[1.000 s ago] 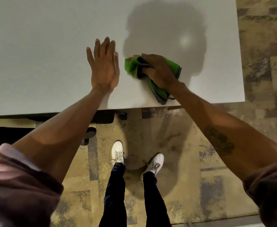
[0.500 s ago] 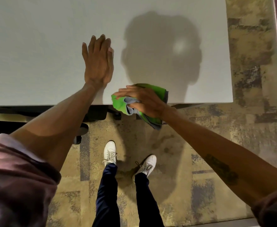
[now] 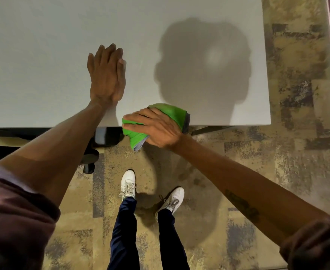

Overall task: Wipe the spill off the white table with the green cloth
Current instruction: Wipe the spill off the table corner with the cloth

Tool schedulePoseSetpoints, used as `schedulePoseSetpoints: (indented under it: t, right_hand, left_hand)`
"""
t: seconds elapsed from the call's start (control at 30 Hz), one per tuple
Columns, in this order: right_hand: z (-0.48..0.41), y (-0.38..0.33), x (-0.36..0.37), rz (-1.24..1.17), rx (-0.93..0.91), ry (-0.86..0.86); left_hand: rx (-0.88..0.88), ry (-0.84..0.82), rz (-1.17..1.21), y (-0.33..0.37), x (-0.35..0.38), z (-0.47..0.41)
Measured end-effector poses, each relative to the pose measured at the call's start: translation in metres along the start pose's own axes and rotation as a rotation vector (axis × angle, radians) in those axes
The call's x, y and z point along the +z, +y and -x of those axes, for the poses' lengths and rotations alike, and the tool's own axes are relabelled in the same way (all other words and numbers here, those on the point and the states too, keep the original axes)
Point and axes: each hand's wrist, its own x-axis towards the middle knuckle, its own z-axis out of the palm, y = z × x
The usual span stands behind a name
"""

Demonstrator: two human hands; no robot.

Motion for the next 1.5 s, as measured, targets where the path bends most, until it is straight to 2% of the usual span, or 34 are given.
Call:
schedulePoseSetpoints:
  t: [0.23, 0.47, 0.63, 0.77, 0.83, 0.9, 1.0, 1.1, 1.2, 1.33, 1.43, 1.5]
  right_hand:
    - [0.026, 0.006, -0.004, 0.02, 0.004, 0.061]
    - [0.106, 0.047, -0.013, 0.019, 0.044, 0.263]
    - [0.15, 0.067, -0.019, 0.005, 0.113, 0.284]
    - [0.189, 0.082, -0.023, 0.104, 0.192, 0.327]
    - [0.209, 0.092, -0.023, 0.044, 0.248, 0.345]
    - [0.227, 0.099, -0.024, 0.005, 0.218, 0.341]
    - [0.245, 0.108, -0.026, 0.076, 0.222, 0.379]
    - [0.262, 0.109, -0.029, 0.095, 0.336, 0.347]
    - [0.289, 0.109, -0.033, 0.031, 0.507, 0.393]
    - [0.316, 0.101, -0.047, -0.094, 0.832, 0.52]
    - [0.303, 0.091, -0.07, -0.233, 0.888, 0.649]
    - [0.279, 0.086, -0.089, -0.429, 0.929, 0.771]
  left_hand:
    - [0.004, -0.01, -0.107, 0.003, 0.0, -0.003]
    - [0.033, 0.051, -0.179, 0.01, 0.0, -0.001]
    - [0.037, 0.072, -0.203, 0.012, -0.002, 0.004]
    - [0.074, 0.11, -0.241, 0.014, -0.002, 0.005]
    - [0.086, 0.124, -0.244, 0.012, -0.001, 0.006]
    - [0.088, 0.123, -0.258, 0.01, 0.0, 0.007]
    - [0.08, 0.135, -0.264, 0.009, 0.001, 0.007]
    - [0.078, 0.109, -0.315, 0.008, 0.001, 0.006]
    - [0.068, 0.069, -0.328, 0.008, 0.0, 0.005]
    - [0.081, 0.021, -0.332, 0.008, 0.0, 0.005]
    - [0.042, 0.074, -0.242, 0.01, -0.001, 0.007]
    - [0.025, 0.062, -0.228, 0.008, 0.0, 0.009]
